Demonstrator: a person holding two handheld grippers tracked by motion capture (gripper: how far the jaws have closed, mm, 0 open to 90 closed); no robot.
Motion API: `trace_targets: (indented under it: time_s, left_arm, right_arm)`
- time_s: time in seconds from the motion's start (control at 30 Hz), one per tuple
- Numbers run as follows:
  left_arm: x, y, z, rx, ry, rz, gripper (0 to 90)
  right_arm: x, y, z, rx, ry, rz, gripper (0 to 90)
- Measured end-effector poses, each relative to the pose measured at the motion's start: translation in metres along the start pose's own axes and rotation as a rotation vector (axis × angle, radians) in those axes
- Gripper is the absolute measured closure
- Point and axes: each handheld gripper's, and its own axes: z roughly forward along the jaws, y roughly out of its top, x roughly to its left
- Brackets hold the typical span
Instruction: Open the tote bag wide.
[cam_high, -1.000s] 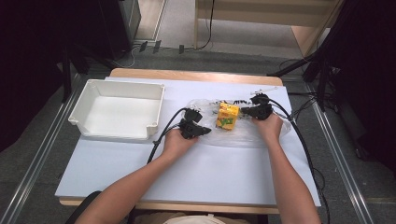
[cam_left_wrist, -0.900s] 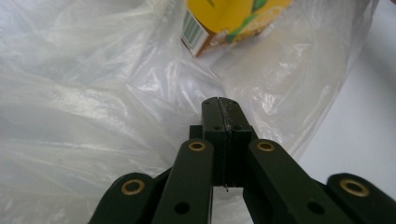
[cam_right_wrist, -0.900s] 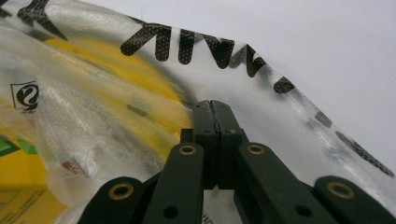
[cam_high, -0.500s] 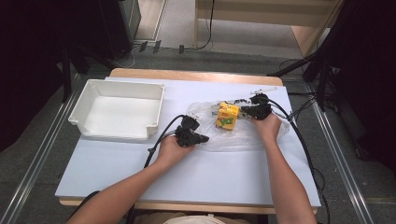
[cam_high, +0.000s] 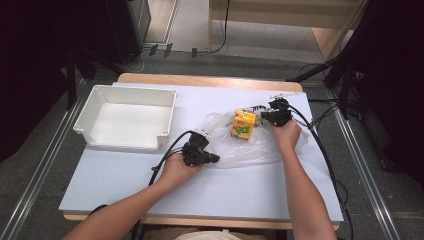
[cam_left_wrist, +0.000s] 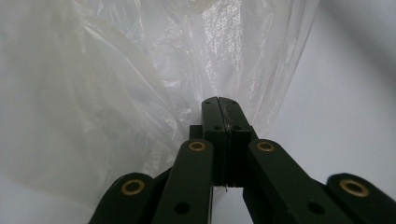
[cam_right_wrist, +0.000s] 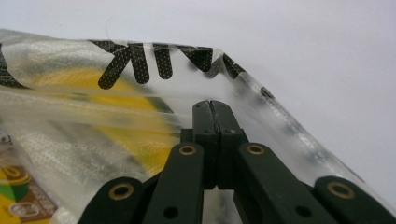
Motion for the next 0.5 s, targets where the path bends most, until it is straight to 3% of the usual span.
trace_targets:
  time_s: [0.1, 0.17, 0.23, 0.5]
  left_arm:
    - [0.001, 0.001, 0.0, -0.005, -0.011, -0.014, 90.0]
    - [0.001, 0.002, -0.001, -0.014, -0.013, -0.006, 90.0]
    - [0.001, 0.006, -0.005, -0.03, -0.02, -0.009, 90.0]
    - [-0.004, 0.027, -0.025, -0.096, -0.018, 0.009, 90.0]
  right_arm:
    - [0.002, 0.001, 0.001, -0.003, -0.039, -0.013, 90.0]
    - [0.003, 0.001, 0.001, 0.0, -0.041, -0.002, 90.0]
    - [0.003, 0.002, -0.002, 0.02, -0.018, 0.025, 90.0]
    - [0.009, 0.005, -0.029, -0.041, 0.056, -0.011, 90.0]
